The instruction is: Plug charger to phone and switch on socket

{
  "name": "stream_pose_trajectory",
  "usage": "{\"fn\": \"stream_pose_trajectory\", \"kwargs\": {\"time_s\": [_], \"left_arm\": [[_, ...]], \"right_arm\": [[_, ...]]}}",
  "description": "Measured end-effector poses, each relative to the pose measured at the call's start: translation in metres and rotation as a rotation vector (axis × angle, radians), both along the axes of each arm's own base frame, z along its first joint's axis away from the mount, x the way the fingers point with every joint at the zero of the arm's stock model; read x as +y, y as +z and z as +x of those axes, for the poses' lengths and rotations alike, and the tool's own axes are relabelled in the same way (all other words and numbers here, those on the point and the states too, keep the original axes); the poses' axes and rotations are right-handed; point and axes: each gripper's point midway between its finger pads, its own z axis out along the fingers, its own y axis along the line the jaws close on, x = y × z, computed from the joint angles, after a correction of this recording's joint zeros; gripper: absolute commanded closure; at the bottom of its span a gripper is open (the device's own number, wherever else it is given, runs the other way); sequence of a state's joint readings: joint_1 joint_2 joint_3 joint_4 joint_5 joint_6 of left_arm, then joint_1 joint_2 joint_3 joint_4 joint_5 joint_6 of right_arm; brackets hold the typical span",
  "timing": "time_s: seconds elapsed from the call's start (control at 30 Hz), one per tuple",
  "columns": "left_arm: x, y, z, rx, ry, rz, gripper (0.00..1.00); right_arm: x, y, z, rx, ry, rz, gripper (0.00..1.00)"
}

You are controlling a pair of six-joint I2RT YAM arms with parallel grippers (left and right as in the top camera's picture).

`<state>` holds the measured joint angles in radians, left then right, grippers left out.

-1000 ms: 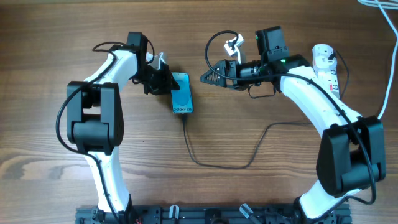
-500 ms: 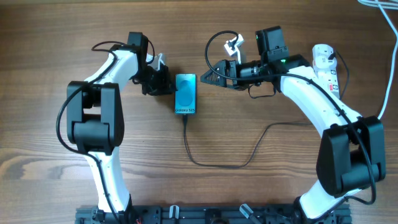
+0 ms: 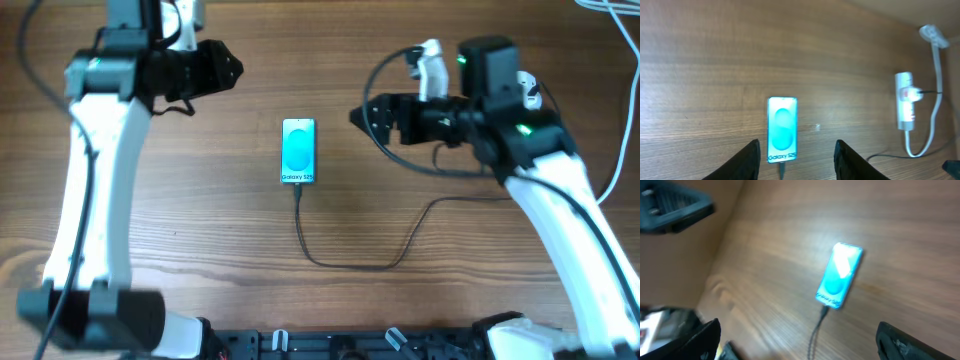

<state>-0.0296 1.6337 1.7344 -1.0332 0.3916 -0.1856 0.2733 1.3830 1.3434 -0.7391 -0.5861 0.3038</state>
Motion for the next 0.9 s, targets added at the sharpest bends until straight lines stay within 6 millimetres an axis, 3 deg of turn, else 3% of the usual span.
{"fn": "stream_pose_trajectory", "kwargs": {"time_s": [0.13,0.27,0.3,0.37,0.4,0.5,0.57,0.6,0.63,0.67,0.8,0.9], "left_arm": [[0.001,0.033,-0.019,-0.074,0.005,-0.003,0.03],[0.001,0.036,-0.023,-0.074,0.009,-0.006,0.0],[0.001,0.035,-0.025,-0.067,0.009,-0.006,0.0],[0.001,0.034,-0.025,-0.065,0.009,-0.006,0.0],[0.001,0.035,-0.025,-0.066,0.009,-0.006,0.0],[0.001,0.034,-0.025,-0.064,0.009,-0.006,0.0],[0.001,0.034,-0.025,-0.063,0.009,-0.006,0.0],[0.001,0.034,-0.025,-0.063,0.009,-0.006,0.0],[0.001,0.034,-0.025,-0.063,0.009,-0.006,0.0],[0.001,0.034,-0.025,-0.063,0.009,-0.006,0.0],[0.001,0.034,-0.025,-0.063,0.009,-0.006,0.0],[0.001,0.034,-0.025,-0.063,0.009,-0.006,0.0]], "right_arm": [[-0.06,0.039,-0.01,-0.118,-0.203,-0.077,0.0],[-0.156,0.058,-0.016,-0.18,-0.488,-0.163,0.01],[-0.174,0.057,-0.016,-0.179,-0.536,-0.182,0.01],[-0.227,0.052,-0.016,-0.162,-0.684,-0.233,0.02],[-0.24,0.05,-0.016,-0.151,-0.717,-0.239,0.05],[-0.29,0.034,-0.015,-0.086,-0.843,-0.263,0.18],[-0.317,0.021,-0.014,-0.043,-0.902,-0.267,0.36],[-0.326,0.015,-0.013,-0.026,-0.921,-0.265,0.51],[-0.339,0.011,-0.012,-0.016,-0.945,-0.257,0.79],[-0.352,0.007,-0.012,-0.009,-0.969,-0.247,0.96],[-0.393,-0.012,-0.008,0.026,-1.031,-0.164,0.96],[-0.409,-0.038,0.005,0.07,-1.023,-0.076,0.96]]}}
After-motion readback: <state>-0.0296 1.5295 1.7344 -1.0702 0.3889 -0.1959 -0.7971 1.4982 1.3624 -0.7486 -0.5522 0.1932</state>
